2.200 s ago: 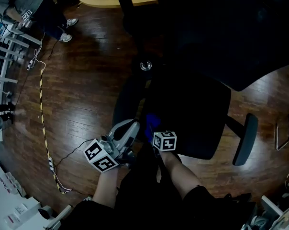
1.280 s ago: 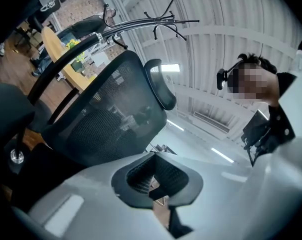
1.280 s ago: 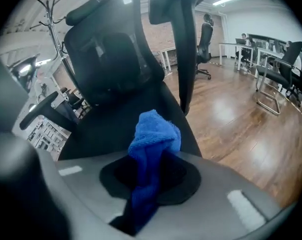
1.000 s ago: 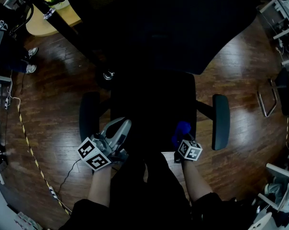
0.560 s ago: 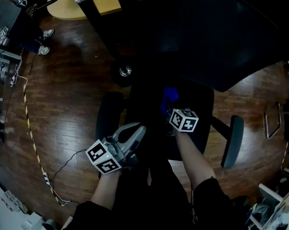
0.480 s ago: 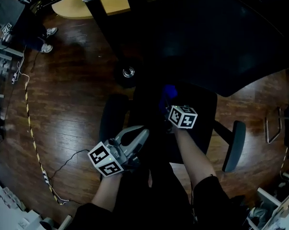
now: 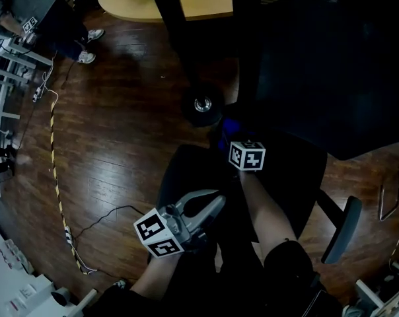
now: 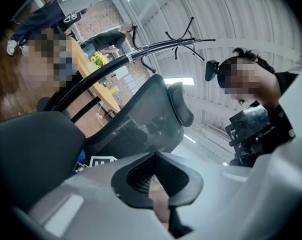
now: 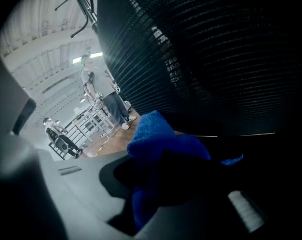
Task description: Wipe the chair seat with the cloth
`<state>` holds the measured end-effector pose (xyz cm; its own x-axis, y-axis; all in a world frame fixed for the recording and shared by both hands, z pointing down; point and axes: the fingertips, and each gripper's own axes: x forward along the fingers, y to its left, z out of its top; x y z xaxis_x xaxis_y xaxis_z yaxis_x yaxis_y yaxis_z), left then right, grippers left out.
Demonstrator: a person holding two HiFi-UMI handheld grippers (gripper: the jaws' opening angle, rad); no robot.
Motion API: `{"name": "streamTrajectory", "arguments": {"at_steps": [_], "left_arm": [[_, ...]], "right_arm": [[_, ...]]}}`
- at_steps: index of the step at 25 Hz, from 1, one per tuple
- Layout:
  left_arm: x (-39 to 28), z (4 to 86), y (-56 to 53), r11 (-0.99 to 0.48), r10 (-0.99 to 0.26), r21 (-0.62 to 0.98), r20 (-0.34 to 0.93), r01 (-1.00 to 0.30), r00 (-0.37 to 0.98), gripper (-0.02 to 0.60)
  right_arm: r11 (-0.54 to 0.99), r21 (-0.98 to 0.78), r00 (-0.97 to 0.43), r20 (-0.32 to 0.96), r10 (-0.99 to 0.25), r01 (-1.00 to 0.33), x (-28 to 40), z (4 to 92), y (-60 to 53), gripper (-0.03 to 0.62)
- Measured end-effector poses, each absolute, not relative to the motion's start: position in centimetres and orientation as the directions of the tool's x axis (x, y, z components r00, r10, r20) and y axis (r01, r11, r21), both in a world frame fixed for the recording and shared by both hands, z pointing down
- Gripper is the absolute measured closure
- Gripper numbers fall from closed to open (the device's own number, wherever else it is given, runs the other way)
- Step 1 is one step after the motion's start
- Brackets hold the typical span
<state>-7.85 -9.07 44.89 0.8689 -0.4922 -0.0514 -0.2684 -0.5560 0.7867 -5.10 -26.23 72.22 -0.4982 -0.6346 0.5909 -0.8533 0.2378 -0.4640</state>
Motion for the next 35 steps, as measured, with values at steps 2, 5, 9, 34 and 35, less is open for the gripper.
{"name": "streamTrajectory", "arguments": {"at_steps": [2, 5, 9, 34, 35], "left_arm": [[-7.9, 45.7, -9.4, -0.552, -0.488, 0.789, -0.044, -0.269, 0.872, 0.594], [-7.2, 46.0, -9.2, -0.551, -0.469, 0.794, -0.04, -0.257, 0.882, 0.594], [-5.8, 45.7, -8.5, -0.556, -0.439, 0.795, -0.03, -0.245, 0.898, 0.594], [-1.2, 46.9, -8.1, -0.554, -0.392, 0.797, 0.006, -0.241, 0.92, 0.594], [-1.7, 46.8, -8.1, -0.553, -0.399, 0.796, 0.004, -0.244, 0.917, 0.594]], "right_arm": [[0.256, -0.435, -0.488, 0.592, -0.642, -0.863, -4.6, 72.8, -26.5, 0.526], [0.161, -0.4, -0.401, 0.641, -0.655, -0.902, -0.6, 74.4, -25.4, 0.526], [0.015, -0.346, -0.264, 0.686, -0.678, -0.938, 7.5, 75.2, -22.7, 0.526], [-0.267, -0.24, 0.022, 0.703, -0.711, -0.933, 31.0, 72.3, -13.1, 0.526], [-0.235, -0.266, -0.014, 0.689, -0.724, -0.935, 29.2, 71.8, -13.5, 0.525]]}}
